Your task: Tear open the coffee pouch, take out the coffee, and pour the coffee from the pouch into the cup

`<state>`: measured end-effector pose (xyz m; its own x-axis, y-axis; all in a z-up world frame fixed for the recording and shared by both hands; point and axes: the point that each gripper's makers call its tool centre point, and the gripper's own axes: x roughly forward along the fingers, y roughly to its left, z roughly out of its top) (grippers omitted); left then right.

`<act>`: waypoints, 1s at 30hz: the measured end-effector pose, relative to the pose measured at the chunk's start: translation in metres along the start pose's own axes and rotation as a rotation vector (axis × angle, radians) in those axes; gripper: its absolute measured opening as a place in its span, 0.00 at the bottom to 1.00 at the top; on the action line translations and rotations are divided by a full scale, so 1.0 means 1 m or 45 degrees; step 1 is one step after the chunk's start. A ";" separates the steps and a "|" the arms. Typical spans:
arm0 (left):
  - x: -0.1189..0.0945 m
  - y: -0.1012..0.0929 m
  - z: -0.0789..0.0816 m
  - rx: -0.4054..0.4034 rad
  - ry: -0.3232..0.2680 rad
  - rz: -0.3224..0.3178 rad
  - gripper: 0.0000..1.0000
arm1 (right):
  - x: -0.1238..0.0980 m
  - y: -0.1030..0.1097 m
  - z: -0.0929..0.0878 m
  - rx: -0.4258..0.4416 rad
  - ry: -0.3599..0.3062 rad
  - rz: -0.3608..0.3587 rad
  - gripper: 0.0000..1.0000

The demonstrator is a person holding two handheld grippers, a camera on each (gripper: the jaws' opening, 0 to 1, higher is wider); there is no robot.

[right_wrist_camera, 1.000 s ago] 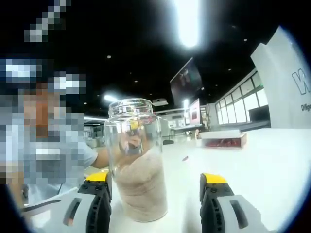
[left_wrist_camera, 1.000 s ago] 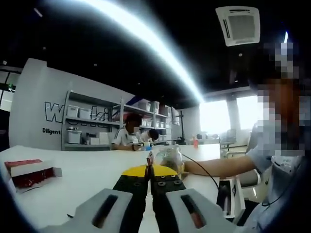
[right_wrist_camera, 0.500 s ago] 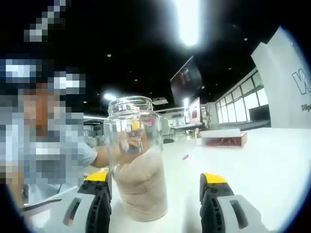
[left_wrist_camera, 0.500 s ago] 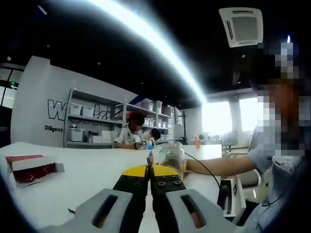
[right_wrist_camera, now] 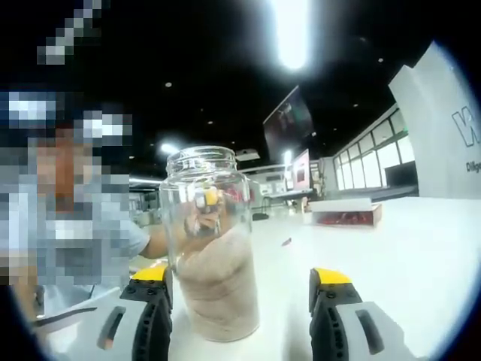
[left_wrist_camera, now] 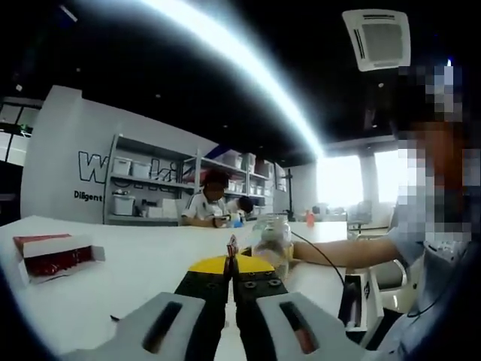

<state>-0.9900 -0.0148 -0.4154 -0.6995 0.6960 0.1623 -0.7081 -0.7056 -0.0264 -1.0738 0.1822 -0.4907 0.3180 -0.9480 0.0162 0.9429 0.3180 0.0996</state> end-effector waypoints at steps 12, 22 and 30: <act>-0.004 0.003 -0.008 0.000 0.011 0.028 0.05 | 0.001 0.000 -0.002 -0.002 0.012 -0.001 0.74; -0.007 0.009 -0.015 0.007 0.031 0.051 0.05 | 0.002 0.001 -0.003 -0.006 0.016 -0.001 0.74; -0.012 0.015 -0.020 0.007 0.046 0.073 0.05 | 0.004 0.005 -0.004 -0.006 0.018 0.000 0.74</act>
<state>-0.9944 -0.0307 -0.4375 -0.7422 0.6585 0.1248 -0.6662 -0.7452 -0.0296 -1.0676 0.1803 -0.4946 0.3190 -0.9478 0.0018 0.9434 0.3177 0.0948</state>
